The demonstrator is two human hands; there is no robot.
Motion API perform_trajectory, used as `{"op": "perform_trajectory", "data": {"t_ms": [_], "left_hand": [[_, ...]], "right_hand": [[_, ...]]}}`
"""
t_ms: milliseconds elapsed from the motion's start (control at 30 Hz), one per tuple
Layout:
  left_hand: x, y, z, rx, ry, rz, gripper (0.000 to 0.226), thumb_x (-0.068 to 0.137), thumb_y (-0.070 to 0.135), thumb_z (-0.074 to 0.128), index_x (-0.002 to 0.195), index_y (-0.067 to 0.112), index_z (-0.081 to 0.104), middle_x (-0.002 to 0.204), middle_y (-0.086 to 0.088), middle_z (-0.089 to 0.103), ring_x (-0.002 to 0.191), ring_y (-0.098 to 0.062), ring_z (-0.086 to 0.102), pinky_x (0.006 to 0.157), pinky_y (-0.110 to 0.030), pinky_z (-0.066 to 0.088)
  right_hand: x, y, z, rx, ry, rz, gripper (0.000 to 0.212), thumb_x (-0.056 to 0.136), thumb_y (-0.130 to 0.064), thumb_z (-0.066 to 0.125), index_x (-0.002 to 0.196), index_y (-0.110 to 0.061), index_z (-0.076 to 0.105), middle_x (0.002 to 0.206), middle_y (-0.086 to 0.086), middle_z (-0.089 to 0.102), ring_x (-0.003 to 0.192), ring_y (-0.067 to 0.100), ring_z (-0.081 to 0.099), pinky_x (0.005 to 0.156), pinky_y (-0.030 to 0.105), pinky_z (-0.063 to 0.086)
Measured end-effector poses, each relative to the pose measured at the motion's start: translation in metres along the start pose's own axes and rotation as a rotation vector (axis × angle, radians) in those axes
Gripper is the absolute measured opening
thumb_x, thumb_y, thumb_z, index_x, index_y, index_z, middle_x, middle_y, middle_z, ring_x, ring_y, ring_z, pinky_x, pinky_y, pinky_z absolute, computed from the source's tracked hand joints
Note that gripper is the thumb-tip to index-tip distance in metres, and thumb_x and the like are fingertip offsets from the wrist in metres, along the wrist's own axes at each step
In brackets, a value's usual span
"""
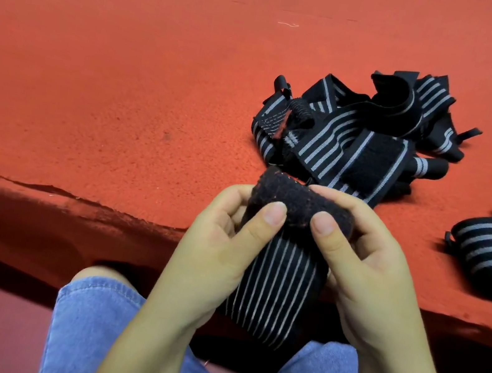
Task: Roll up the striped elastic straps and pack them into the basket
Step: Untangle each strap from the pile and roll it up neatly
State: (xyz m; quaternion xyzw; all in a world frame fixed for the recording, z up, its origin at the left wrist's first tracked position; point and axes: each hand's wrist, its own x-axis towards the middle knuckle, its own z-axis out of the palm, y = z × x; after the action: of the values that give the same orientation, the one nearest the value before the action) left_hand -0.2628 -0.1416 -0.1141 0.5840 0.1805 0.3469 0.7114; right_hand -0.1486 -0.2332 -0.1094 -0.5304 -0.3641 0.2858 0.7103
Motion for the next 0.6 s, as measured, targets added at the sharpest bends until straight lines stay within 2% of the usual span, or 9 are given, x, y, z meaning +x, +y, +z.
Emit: {"op": "perform_trajectory", "data": {"t_ms": [100,200,233,333,533,600], "left_hand": [[-0.0002,-0.0022,-0.0006,0.067,-0.033,0.001,0.038,0.081,0.034,0.071,0.112,0.015,0.061,0.097,0.002,0.074,0.090,-0.007,0.069,0.075,-0.018,0.052],[0.0001,-0.0044,-0.0027,0.080,-0.051,-0.038,0.030,0.081,0.031,0.066,0.107,0.016,0.062,0.090,0.003,0.075,0.083,-0.006,0.069,0.072,-0.019,0.053],[0.0003,-0.0056,-0.0032,0.095,-0.068,-0.051,0.029,0.081,0.031,0.065,0.106,0.017,0.063,0.092,0.002,0.075,0.084,-0.007,0.069,0.074,-0.021,0.054],[0.0000,-0.0072,-0.0030,0.147,-0.114,-0.076,0.025,0.084,0.030,0.064,0.105,0.016,0.067,0.101,-0.004,0.075,0.094,-0.018,0.070,0.083,-0.031,0.056],[0.0016,-0.0079,-0.0029,0.114,-0.049,-0.043,0.017,0.085,0.027,0.063,0.096,0.015,0.070,0.096,-0.010,0.074,0.086,-0.015,0.067,0.078,-0.030,0.054],[0.0010,-0.0072,-0.0023,0.107,-0.039,-0.043,0.018,0.085,0.028,0.064,0.094,0.014,0.070,0.093,-0.009,0.074,0.084,-0.014,0.067,0.075,-0.028,0.054]], "right_hand": [[-0.0012,-0.0033,0.0022,0.050,0.033,-0.034,0.042,0.071,-0.042,0.077,0.107,-0.022,0.068,0.099,0.003,0.074,0.088,0.014,0.070,0.075,0.021,0.053],[-0.0013,-0.0082,0.0034,0.091,0.112,-0.066,0.037,0.073,-0.020,0.066,0.110,-0.014,0.062,0.069,-0.010,0.069,0.058,-0.002,0.062,0.057,0.008,0.047],[-0.0009,-0.0084,0.0033,0.095,0.128,-0.083,0.038,0.073,-0.017,0.064,0.110,-0.014,0.061,0.070,-0.011,0.069,0.062,-0.001,0.064,0.060,0.010,0.048],[0.0004,-0.0058,0.0036,0.105,0.171,-0.112,0.037,0.073,-0.015,0.066,0.109,-0.017,0.061,0.098,-0.001,0.072,0.092,0.012,0.067,0.079,0.024,0.053],[-0.0012,-0.0026,0.0046,0.002,0.183,-0.156,0.035,0.074,-0.010,0.072,0.105,-0.024,0.063,0.097,-0.003,0.070,0.090,0.011,0.066,0.076,0.022,0.053],[-0.0007,0.0001,0.0053,-0.039,0.172,-0.175,0.037,0.075,-0.007,0.076,0.103,-0.028,0.064,0.100,-0.004,0.069,0.093,0.011,0.066,0.080,0.024,0.052]]}}
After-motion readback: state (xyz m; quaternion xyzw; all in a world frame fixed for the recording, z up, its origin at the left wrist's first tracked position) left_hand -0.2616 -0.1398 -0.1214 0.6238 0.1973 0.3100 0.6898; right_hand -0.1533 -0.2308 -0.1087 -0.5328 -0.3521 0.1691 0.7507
